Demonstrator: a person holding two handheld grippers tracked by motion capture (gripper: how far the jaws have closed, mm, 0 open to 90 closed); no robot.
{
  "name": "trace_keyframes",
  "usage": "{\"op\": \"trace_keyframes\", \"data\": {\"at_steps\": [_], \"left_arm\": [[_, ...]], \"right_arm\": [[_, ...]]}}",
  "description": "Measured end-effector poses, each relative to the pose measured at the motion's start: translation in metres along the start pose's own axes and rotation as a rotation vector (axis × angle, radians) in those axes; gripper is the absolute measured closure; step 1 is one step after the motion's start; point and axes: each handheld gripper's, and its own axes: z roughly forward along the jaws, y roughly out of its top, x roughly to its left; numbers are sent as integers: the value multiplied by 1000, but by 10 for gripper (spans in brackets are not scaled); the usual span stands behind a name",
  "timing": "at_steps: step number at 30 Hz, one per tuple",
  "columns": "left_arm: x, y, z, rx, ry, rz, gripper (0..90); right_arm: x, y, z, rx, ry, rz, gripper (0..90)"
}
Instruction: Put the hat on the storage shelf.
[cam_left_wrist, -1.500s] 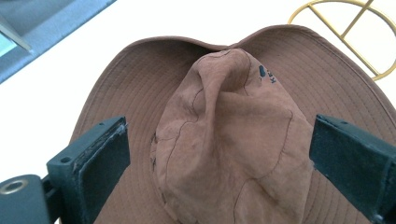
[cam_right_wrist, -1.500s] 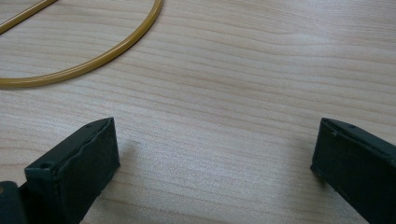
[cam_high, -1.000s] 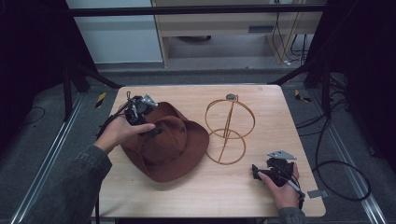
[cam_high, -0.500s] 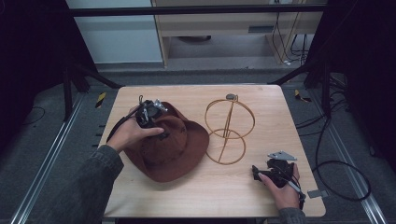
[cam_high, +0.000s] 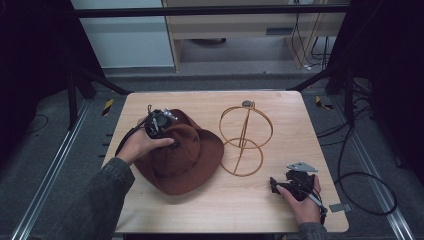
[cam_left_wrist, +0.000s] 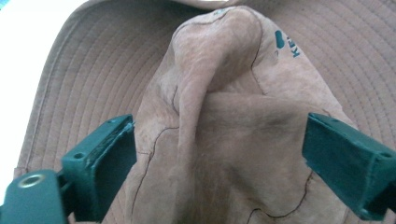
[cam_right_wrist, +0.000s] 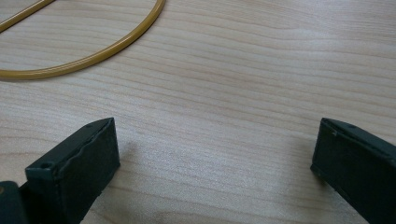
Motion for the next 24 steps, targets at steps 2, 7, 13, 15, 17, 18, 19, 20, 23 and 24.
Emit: {"op": "trace_keyframes", "data": {"at_steps": [2,7,13,15,17,18,19,20,23,24], "left_arm": [[1,-1,1,-2,-14,-6,163],[-1,-3,6,5,-32,3,334],[0,-3,7,0,-28,14,600],[1,-4,7,-5,-30,12,684],[2,-5,6,-15,-30,2,772],[2,-5,6,-13,-30,1,805],[3,-6,5,-13,-34,0,834],[3,-6,5,-17,-33,-3,859],[4,-8,0,-24,-35,-9,884],[4,-8,0,-24,-35,-9,885]], "right_arm": [[0,0,0,0,0,0,8],[0,0,0,0,0,0,8],[0,0,0,0,0,1,8],[0,0,0,0,0,0,8],[0,0,0,0,0,0,8],[0,0,0,0,0,0,8],[0,0,0,0,0,0,8],[0,0,0,0,0,0,8],[0,0,0,0,1,1,8],[0,0,0,0,1,1,8]]}}
